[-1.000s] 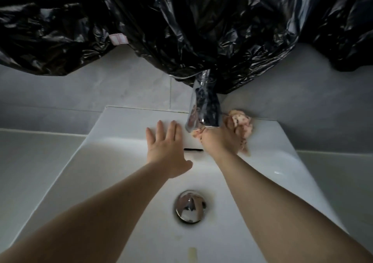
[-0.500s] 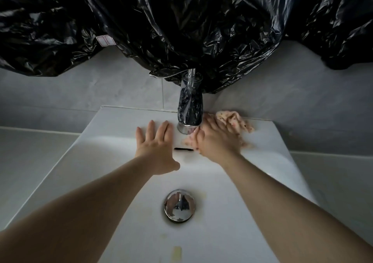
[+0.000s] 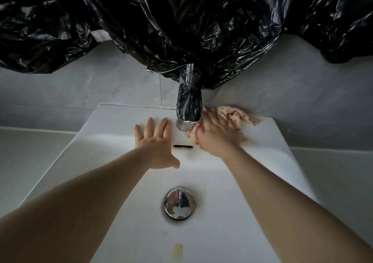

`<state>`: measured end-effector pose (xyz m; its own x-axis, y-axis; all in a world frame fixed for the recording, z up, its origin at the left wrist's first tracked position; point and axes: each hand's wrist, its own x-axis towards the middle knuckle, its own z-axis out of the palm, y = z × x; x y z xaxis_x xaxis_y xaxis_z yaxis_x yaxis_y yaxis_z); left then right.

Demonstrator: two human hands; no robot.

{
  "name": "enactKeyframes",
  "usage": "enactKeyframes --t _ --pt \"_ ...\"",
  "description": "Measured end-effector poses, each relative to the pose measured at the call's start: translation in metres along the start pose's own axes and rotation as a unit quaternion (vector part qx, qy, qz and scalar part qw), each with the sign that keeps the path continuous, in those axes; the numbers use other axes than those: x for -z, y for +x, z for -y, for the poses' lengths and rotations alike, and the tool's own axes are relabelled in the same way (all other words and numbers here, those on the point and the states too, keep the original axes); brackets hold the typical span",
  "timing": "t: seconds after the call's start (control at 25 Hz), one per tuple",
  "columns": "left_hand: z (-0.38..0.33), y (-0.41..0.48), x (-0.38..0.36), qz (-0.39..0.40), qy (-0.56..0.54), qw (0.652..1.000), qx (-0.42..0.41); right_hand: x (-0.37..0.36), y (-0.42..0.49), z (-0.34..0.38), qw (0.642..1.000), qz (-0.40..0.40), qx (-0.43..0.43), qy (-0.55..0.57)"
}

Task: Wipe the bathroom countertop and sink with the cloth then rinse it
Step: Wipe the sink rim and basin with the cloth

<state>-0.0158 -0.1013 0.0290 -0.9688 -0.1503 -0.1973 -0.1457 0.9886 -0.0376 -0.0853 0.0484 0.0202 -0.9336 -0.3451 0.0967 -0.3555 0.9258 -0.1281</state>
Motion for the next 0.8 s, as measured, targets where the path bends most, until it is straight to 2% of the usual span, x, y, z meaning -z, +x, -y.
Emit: enactKeyframes --t 0.12,0.2,0.28,0.36,0.48,0.56,0.68,0.72,0.8 --pt "0.000 0.001 0.001 0.016 -0.004 1.000 -0.002 0.011 -0.010 -0.065 0.993 -0.026 -0.114 0.022" --pt "0.000 0.002 0.001 0.020 0.000 1.000 0.000 0.011 -0.011 -0.073 0.982 -0.012 -0.187 0.015" --pt "0.000 0.001 0.000 0.024 -0.001 1.000 0.001 0.005 -0.003 -0.038 0.986 -0.024 -0.163 0.019" --pt "0.000 0.001 0.000 0.020 0.004 1.000 0.000 -0.001 0.001 0.004 0.997 -0.021 -0.077 0.014" --pt "0.001 0.000 0.002 0.024 -0.005 1.000 -0.007 -0.006 0.000 0.004 1.000 -0.023 0.003 0.004" --pt "0.003 -0.001 0.001 0.026 -0.011 1.000 -0.009 -0.001 -0.005 -0.033 0.998 -0.047 -0.033 0.008" --pt "0.003 0.001 -0.001 0.028 -0.007 0.999 -0.022 0.008 -0.017 -0.063 0.981 -0.019 -0.189 0.027" --pt "0.004 0.001 -0.002 0.028 -0.005 0.999 -0.024 0.007 -0.016 -0.050 0.982 -0.005 -0.187 0.022" --pt "0.005 0.001 -0.001 0.024 -0.008 0.999 -0.031 0.001 -0.010 -0.007 0.996 0.003 -0.092 -0.005"
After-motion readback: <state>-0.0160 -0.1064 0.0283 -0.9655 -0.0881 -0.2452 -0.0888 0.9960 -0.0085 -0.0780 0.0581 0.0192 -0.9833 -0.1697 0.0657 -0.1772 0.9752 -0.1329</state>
